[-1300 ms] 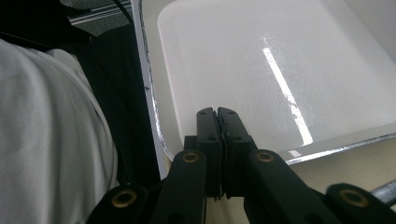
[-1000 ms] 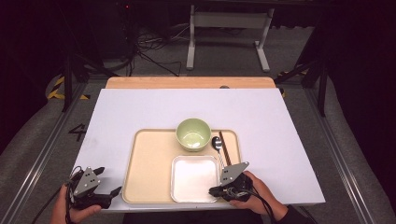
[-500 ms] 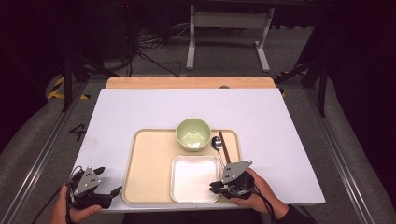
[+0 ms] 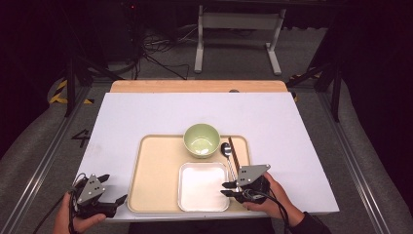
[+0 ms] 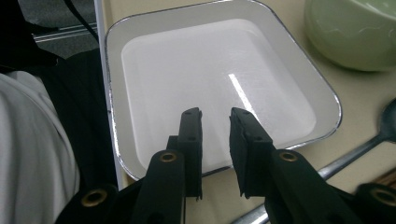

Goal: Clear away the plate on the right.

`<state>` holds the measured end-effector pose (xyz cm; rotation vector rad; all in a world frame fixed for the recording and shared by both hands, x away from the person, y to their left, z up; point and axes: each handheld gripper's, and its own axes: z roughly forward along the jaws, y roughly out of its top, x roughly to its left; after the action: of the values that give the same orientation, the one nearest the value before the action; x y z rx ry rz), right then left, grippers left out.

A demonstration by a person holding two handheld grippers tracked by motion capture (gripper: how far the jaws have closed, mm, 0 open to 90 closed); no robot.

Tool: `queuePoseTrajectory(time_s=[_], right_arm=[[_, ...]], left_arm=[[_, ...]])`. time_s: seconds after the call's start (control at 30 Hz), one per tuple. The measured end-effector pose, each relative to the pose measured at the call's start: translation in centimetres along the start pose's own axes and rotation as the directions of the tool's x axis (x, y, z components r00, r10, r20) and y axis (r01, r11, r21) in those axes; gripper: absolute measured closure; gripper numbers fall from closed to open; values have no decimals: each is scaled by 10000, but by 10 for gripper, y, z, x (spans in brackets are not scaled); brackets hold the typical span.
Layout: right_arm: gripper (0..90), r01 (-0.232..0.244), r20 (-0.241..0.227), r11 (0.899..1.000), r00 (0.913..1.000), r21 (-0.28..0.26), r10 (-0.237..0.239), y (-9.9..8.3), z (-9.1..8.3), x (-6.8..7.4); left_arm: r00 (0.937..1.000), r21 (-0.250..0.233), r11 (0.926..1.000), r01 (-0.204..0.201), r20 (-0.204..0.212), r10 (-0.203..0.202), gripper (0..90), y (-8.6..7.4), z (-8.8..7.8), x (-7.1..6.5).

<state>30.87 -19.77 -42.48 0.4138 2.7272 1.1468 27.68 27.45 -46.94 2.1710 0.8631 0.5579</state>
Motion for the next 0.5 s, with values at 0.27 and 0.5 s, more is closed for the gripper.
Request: queuePoseTrajectory(time_s=[0.27, 0.5], right_arm=[[654, 52, 426, 9995, 9991, -301, -39, 0, -10, -6], [544, 67, 999, 9993, 9950, -366, -30, -1, -15, -11]], left_arm=[[10000, 23, 10000, 50, 36, -50, 111, 0, 0, 0], [10000, 37, 10000, 5, 5, -5, 111, 0, 0, 0]])
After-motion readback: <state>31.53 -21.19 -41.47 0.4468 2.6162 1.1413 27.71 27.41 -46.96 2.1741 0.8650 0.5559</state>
